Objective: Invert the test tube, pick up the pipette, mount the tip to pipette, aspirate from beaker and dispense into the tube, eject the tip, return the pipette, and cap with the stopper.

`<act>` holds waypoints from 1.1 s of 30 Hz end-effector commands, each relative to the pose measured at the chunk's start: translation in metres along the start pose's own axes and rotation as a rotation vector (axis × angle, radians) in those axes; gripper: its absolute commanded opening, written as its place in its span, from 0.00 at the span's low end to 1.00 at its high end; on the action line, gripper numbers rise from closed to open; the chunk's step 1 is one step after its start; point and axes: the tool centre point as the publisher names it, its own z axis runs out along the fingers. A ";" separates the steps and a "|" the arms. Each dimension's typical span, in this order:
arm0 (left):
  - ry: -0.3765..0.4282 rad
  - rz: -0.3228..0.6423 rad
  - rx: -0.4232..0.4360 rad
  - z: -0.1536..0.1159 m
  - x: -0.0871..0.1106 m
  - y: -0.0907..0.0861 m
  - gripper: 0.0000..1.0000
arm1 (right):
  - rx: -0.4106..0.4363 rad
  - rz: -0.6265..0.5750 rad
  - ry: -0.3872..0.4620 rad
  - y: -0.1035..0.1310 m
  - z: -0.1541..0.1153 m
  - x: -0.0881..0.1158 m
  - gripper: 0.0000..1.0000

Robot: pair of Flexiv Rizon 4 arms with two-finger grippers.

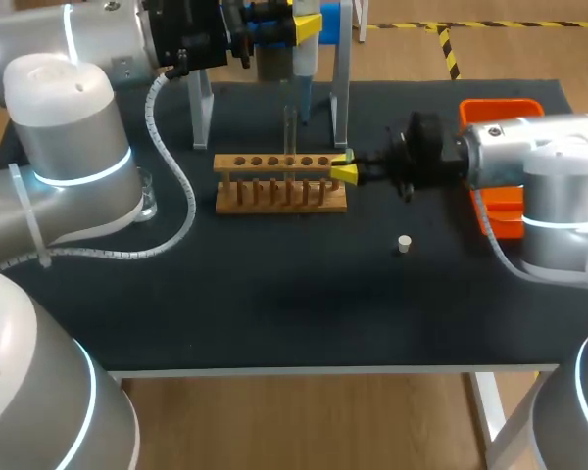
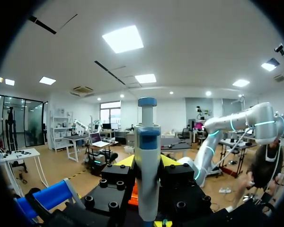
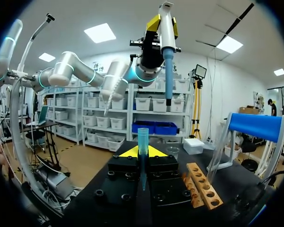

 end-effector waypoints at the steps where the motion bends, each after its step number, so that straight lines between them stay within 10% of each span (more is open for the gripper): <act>1: -0.001 0.000 0.003 0.000 0.000 0.000 0.00 | -0.001 -0.006 -0.004 0.000 0.008 -0.004 0.00; 33: -0.001 0.000 0.003 0.000 0.000 0.000 0.00 | -0.049 0.000 -0.015 0.008 0.051 -0.024 0.00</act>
